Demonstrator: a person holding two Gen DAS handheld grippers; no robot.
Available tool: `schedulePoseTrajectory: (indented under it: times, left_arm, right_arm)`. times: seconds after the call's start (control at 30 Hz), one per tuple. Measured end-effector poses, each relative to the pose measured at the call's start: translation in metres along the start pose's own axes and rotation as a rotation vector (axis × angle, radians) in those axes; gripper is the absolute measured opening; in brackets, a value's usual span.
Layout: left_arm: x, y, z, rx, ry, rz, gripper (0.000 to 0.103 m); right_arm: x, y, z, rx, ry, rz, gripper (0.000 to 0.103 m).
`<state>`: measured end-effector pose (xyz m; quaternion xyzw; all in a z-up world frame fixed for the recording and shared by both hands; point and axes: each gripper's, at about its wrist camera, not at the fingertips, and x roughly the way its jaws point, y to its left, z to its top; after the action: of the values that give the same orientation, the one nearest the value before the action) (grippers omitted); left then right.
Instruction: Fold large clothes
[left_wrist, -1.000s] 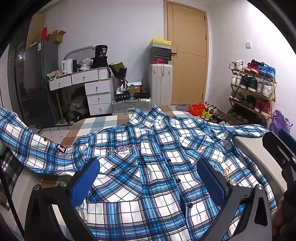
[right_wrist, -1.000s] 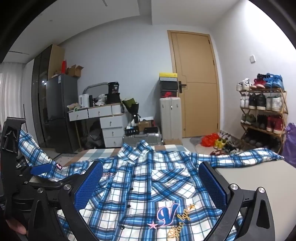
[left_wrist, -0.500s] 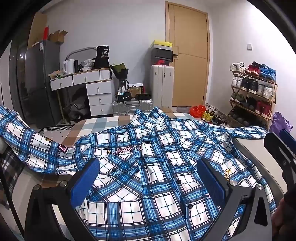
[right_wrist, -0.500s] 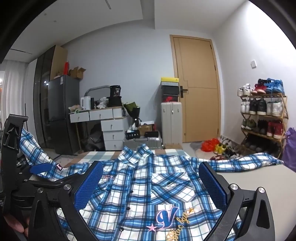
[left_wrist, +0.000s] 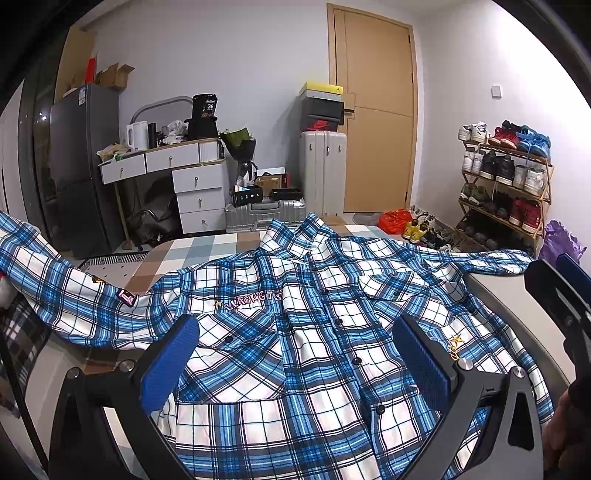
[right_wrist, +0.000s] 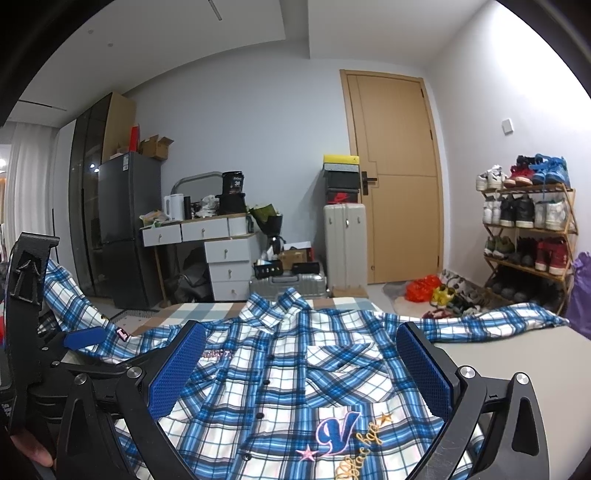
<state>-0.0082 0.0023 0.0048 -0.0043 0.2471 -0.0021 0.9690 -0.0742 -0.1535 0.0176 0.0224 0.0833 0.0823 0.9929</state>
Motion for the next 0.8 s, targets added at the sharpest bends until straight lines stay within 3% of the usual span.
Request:
schedulePoseTrajectory:
  times: [0.8]
  left_arm:
    - [-0.0008, 0.0014, -0.0003, -0.002, 0.0, 0.003, 0.102]
  right_arm:
    - [0.0022, -0.0022, -0.0051, 0.016, 0.016, 0.015, 0.103]
